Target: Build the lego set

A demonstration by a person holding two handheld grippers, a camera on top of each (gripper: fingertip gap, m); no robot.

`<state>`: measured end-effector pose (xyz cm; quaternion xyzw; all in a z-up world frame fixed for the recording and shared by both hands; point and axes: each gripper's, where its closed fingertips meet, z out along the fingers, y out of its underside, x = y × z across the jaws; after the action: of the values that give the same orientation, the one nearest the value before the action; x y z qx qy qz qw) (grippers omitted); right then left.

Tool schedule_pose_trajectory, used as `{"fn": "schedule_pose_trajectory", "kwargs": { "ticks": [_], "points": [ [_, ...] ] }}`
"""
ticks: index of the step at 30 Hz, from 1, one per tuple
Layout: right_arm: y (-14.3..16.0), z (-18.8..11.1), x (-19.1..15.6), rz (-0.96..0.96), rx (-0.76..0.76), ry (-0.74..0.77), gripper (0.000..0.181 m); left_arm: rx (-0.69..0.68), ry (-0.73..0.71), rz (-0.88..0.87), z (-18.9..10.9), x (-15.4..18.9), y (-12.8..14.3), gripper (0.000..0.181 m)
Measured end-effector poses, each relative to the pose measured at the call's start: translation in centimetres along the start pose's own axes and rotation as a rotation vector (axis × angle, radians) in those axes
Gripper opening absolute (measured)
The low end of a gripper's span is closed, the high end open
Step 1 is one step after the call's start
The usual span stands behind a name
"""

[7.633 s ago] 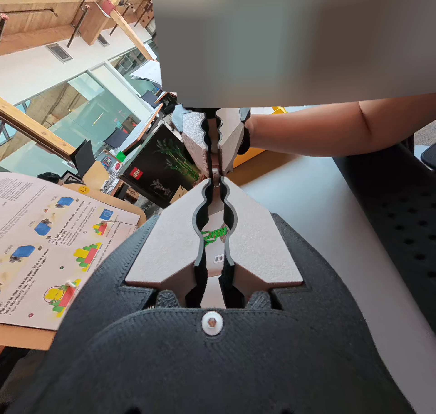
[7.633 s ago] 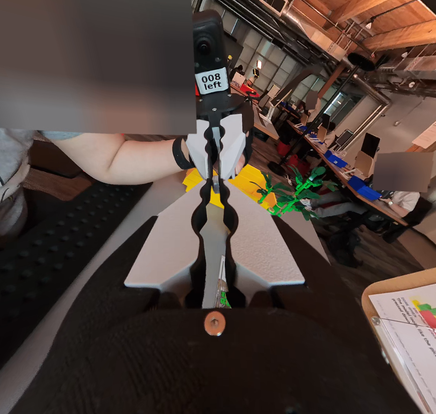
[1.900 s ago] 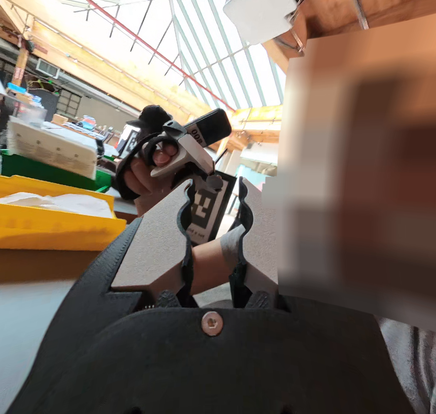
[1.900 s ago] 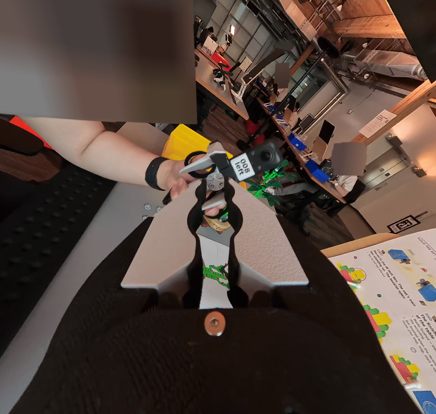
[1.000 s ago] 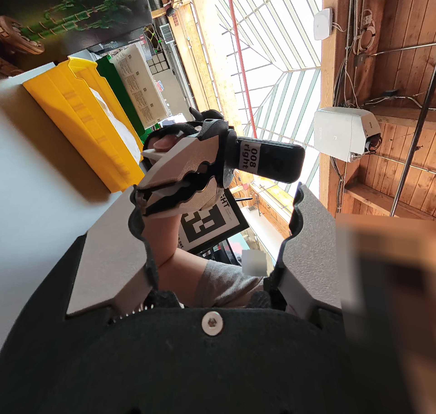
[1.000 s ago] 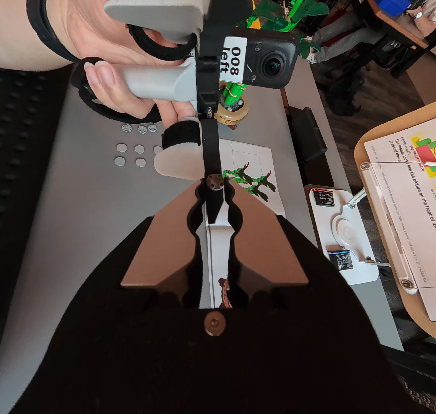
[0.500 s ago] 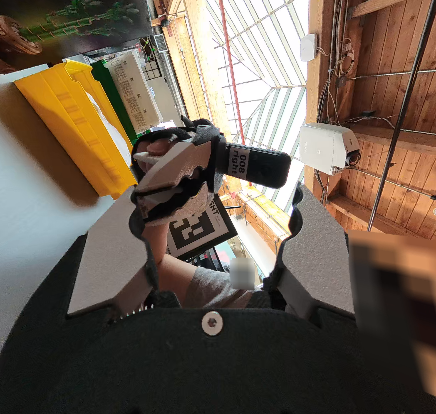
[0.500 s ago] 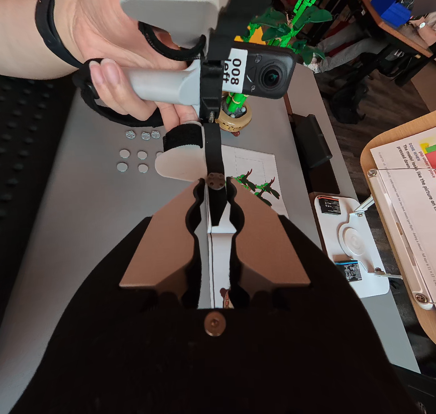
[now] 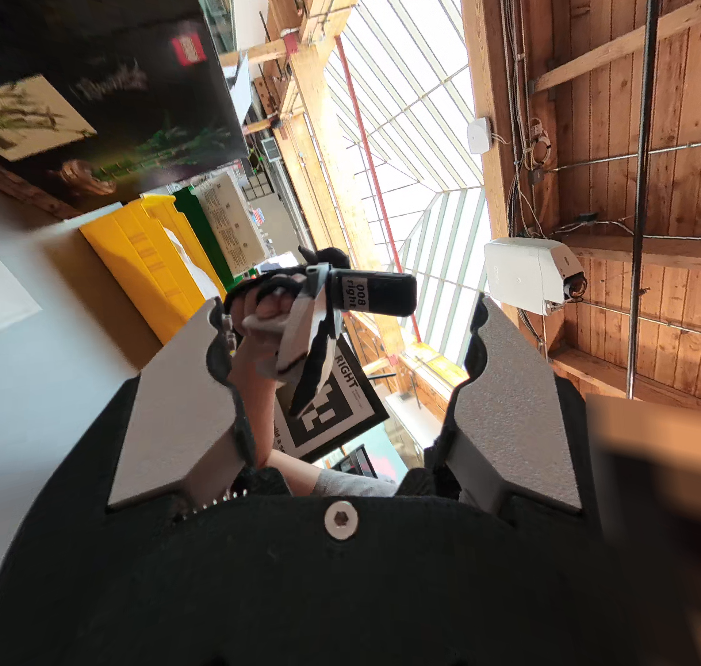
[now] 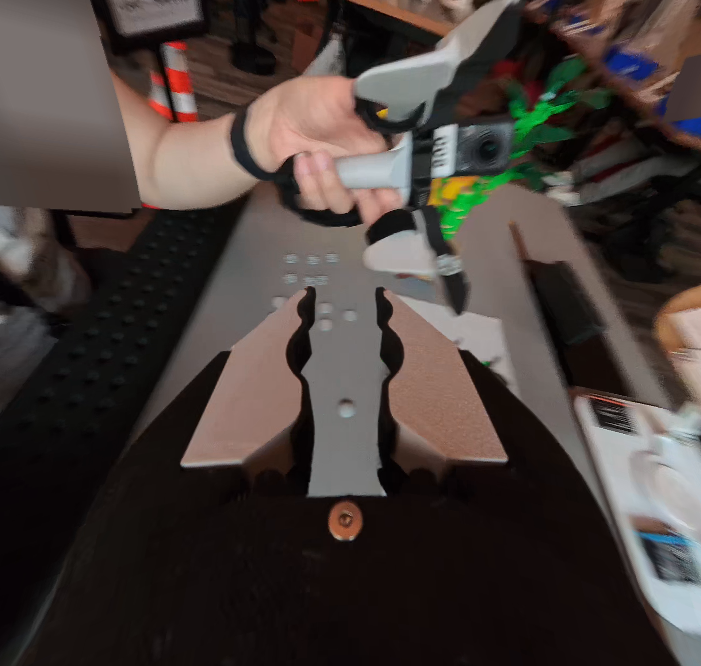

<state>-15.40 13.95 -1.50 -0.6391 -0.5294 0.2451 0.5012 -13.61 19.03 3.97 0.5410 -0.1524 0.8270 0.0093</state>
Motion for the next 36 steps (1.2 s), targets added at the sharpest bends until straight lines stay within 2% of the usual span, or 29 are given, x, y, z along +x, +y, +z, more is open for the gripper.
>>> {"fn": "schedule_pose_trajectory", "kwargs": {
  "ticks": [2,8,16,19,21,24,29,36],
  "points": [
    [1.1,0.7,-1.9,0.091,-0.024,-0.174,0.033,0.043,-0.015,0.031,-0.9,0.7,-1.0,0.127],
    [6.2,5.8,-3.8,0.051,-0.251,-0.268,0.034,0.036,-0.021,0.057,-1.3,1.3,-1.3,0.125],
    [8.4,7.8,-6.4,0.059,-0.304,-0.408,0.03,-0.032,0.009,0.039,-0.2,1.2,0.1,0.124],
    [10.3,10.5,-6.7,0.054,-0.343,-0.408,0.028,-0.037,0.012,0.054,-0.2,1.6,0.3,0.124],
    [12.1,13.2,-5.0,0.037,-0.4,-0.288,0.024,-0.04,0.013,0.065,-0.1,1.9,0.4,0.124],
    [12.3,16.3,-2.7,0.026,-0.321,-0.122,0.021,-0.032,-0.026,0.11,-0.2,1.9,0.3,0.131],
    [11.4,16.6,-2.1,-0.016,-0.25,-0.081,0.022,-0.023,0.01,0.125,-0.5,3.4,0.1,0.125],
    [12.3,16.0,-2.2,0.036,-0.287,-0.111,0.02,-0.007,0.009,0.123,-0.9,3.4,-0.5,0.124]
  ]
}}
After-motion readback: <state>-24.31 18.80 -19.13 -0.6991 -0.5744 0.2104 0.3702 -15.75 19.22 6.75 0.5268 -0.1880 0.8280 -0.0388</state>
